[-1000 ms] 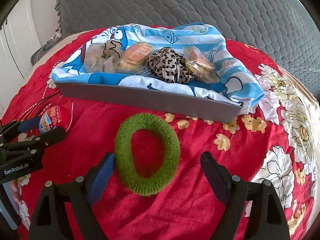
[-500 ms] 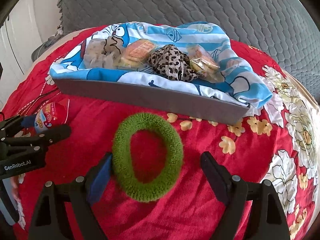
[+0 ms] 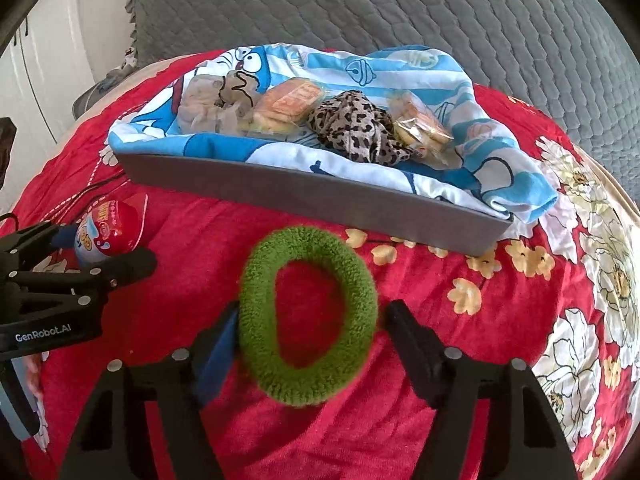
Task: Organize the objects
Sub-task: 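Move the left tool toward the toy egg while the right tool approaches the green ring, then grasp the blue-red toy egg with the left tool while the right tool grasps the green fuzzy ring, then lift the toy egg and green ring and carry both toward the tray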
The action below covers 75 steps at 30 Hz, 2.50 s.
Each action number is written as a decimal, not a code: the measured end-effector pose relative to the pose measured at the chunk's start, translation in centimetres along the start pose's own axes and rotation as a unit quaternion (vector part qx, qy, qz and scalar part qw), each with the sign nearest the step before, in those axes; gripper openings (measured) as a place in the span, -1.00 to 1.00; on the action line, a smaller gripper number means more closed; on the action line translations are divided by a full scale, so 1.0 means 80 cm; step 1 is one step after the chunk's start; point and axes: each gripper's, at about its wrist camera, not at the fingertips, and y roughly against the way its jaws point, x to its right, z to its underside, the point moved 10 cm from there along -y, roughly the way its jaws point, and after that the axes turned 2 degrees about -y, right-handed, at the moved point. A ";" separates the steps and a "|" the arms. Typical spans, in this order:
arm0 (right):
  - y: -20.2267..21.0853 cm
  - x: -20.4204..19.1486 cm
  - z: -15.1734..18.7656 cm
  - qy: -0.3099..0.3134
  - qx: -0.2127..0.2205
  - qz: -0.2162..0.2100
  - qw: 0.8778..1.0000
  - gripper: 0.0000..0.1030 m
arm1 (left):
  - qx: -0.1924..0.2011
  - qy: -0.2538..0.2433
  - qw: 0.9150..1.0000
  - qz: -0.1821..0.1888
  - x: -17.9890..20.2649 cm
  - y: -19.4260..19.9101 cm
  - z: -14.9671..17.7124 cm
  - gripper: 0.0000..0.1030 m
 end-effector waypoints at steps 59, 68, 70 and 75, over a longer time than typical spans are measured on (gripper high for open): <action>0.068 -0.027 -0.015 0.019 0.019 -0.059 0.998 -0.51 | 0.030 0.001 0.999 0.019 0.028 0.061 0.000 0.23; 0.107 -0.026 -0.016 0.014 0.042 -0.062 0.997 -0.51 | 0.046 -0.004 0.999 0.026 0.050 0.094 0.000 0.23; 0.117 -0.026 -0.014 0.012 0.045 -0.064 0.997 -0.51 | 0.049 -0.004 0.998 0.028 0.055 0.101 -0.001 0.23; 0.145 -0.023 -0.010 0.009 0.059 -0.064 0.996 -0.51 | 0.059 -0.008 0.998 0.030 0.068 0.121 -0.002 0.23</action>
